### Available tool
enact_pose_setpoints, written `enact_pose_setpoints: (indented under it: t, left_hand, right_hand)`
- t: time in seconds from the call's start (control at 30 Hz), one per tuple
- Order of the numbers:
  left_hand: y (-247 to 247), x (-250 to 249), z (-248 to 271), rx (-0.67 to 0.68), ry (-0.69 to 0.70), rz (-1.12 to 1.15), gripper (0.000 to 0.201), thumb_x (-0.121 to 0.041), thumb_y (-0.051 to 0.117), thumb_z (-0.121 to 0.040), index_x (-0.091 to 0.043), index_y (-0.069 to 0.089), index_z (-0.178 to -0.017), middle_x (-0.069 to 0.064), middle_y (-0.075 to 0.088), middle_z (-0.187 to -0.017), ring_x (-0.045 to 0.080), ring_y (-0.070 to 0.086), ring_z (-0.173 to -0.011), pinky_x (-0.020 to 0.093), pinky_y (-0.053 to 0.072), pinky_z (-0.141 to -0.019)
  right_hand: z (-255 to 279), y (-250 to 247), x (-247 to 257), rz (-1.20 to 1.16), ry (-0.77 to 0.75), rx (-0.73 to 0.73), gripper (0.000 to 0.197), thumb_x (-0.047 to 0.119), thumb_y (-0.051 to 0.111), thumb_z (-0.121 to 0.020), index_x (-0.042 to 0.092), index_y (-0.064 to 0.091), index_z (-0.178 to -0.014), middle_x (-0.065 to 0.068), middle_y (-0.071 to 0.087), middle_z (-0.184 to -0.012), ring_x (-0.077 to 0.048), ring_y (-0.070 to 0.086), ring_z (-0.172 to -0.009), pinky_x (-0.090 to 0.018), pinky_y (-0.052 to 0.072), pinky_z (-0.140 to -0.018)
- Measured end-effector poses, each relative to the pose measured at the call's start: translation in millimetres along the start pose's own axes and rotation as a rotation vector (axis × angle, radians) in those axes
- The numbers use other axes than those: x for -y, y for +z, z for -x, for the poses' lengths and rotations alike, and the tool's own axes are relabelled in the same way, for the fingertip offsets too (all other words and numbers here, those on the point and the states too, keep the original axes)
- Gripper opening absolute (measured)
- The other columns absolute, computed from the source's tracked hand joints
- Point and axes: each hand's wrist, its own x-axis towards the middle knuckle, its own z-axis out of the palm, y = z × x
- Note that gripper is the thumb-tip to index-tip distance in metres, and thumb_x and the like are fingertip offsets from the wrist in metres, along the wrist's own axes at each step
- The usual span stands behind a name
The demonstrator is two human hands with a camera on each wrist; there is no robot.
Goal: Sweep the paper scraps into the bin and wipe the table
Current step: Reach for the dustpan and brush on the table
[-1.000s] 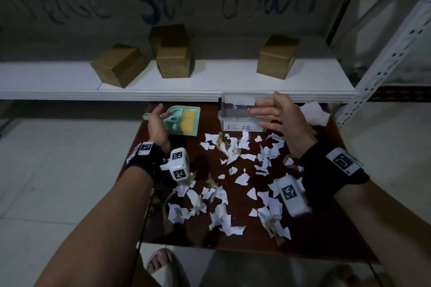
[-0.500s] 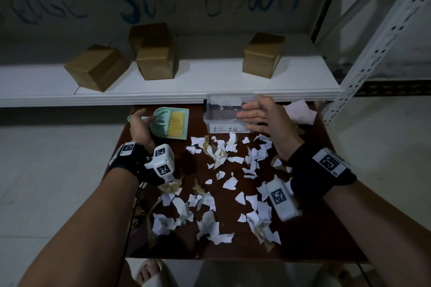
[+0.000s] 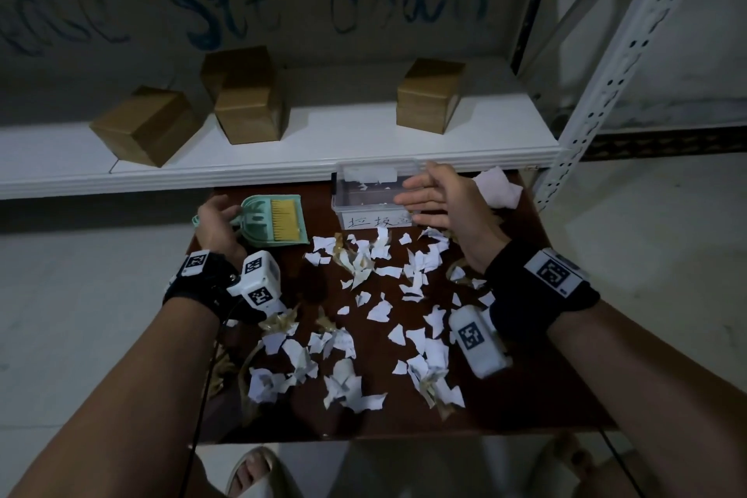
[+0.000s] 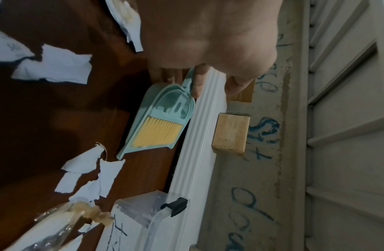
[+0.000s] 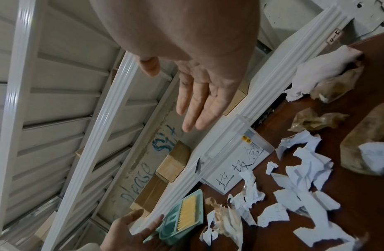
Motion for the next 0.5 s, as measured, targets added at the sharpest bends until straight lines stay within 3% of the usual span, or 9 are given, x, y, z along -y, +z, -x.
enact_pose_setpoints:
  t: [0.07,0.17,0.27,0.33,0.43,0.5]
  left_hand:
    - [-6.7,-2.5,-8.0,-0.002,0.015,0.016,0.059,-0.046,0.064,-0.071,-0.019,0.066,-0.124,0.007,0.068,-0.128,0.030,0.066,-0.110,0.050,0.056,-0.091]
    - [-5.9,-16.0,18.9,0.012,0.050,0.036,0.051,-0.045,0.067,-0.068,-0.020,0.068,-0.113,0.006,0.071,-0.124,0.030,0.068,-0.110,0.048,0.056,-0.088]
    - [2.1,-26.1,51.3,0.035,0.100,0.055,0.029,-0.038,0.062,-0.084,-0.016,0.064,-0.102,0.004,0.068,-0.106,0.024,0.066,-0.089,0.037,0.056,-0.082]
    - [3.3,-27.9,59.9,0.037,0.109,0.055,0.033,-0.039,0.063,-0.081,-0.015,0.064,-0.103,0.005,0.068,-0.105,0.022,0.064,-0.080,0.033,0.056,-0.073]
    - [2.4,-31.8,69.3,0.081,0.115,0.079,0.054,-0.041,0.069,-0.072,-0.013,0.068,-0.118,0.007,0.070,-0.111,0.023,0.062,-0.078,0.035,0.053,-0.077]
    - [6.9,-34.4,80.2,0.131,0.114,0.066,0.049,-0.038,0.069,-0.075,-0.013,0.067,-0.117,0.007,0.067,-0.101,0.018,0.055,-0.068,0.033,0.050,-0.072]
  right_hand:
    - [4.1,1.2,0.3,-0.007,0.001,0.000,0.052,0.044,0.036,-0.110,0.005,0.069,-0.119,-0.010,0.079,-0.107,-0.022,0.073,-0.105,-0.035,0.058,-0.093]
    - [9.2,2.1,0.9,-0.036,0.017,-0.012,0.050,0.043,0.038,-0.110,0.004,0.069,-0.118,-0.011,0.079,-0.105,-0.024,0.073,-0.104,-0.037,0.058,-0.093]
    - [13.3,1.2,1.4,-0.040,0.015,-0.011,0.049,0.045,0.040,-0.109,0.007,0.071,-0.116,-0.009,0.080,-0.102,-0.023,0.074,-0.103,-0.038,0.058,-0.094]
    - [16.3,-0.1,1.7,-0.036,0.005,-0.010,0.049,0.045,0.039,-0.109,0.008,0.070,-0.117,-0.009,0.080,-0.104,-0.023,0.074,-0.103,-0.038,0.058,-0.094]
    - [20.5,-2.1,4.4,-0.041,-0.004,-0.009,0.048,0.043,0.039,-0.109,0.008,0.071,-0.116,-0.009,0.080,-0.104,-0.023,0.074,-0.104,-0.037,0.058,-0.093]
    - [23.7,-2.7,6.9,-0.050,-0.019,-0.018,0.044,0.040,0.042,-0.109,0.008,0.071,-0.114,-0.007,0.080,-0.103,-0.023,0.074,-0.104,-0.036,0.059,-0.092]
